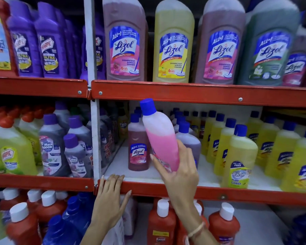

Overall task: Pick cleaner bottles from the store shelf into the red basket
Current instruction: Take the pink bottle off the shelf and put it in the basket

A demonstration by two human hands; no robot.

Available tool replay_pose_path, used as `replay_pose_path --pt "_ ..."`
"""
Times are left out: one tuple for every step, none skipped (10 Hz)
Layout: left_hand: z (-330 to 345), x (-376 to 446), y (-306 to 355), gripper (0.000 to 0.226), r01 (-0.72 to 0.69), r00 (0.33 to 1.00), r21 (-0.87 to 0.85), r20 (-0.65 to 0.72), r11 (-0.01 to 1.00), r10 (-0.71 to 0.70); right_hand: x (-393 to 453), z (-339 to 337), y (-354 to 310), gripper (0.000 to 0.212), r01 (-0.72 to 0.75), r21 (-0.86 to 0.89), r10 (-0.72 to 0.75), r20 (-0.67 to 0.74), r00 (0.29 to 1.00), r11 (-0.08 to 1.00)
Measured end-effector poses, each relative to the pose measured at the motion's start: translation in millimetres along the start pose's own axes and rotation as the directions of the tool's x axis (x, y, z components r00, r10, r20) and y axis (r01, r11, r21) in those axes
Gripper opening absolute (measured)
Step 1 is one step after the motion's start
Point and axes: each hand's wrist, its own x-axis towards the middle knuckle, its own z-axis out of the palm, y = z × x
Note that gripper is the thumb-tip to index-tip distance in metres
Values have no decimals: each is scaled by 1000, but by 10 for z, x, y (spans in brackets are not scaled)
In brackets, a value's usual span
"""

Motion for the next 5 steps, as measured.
replay_pose_path --pt "-21 3 23 59 4 1000 2 -1 1000 -4 -20 -293 -23 66 -138 202 131 46 990 970" --pt "-45 9 25 59 -7 1000 11 1 1000 7 25 -516 8 60 -427 625 288 316 904 653" --pt "-50 10 12 62 -20 1000 16 4 1000 20 17 -594 107 69 -642 740 261 591 763 201" --pt "-55 26 11 60 -15 1000 15 -2 1000 15 -57 -675 168 92 -745 666 187 738 648 -49" --pt "-57 42 12 60 -5 1000 -7 -21 1000 5 -151 -766 324 95 -773 611 -5 784 621 -169"
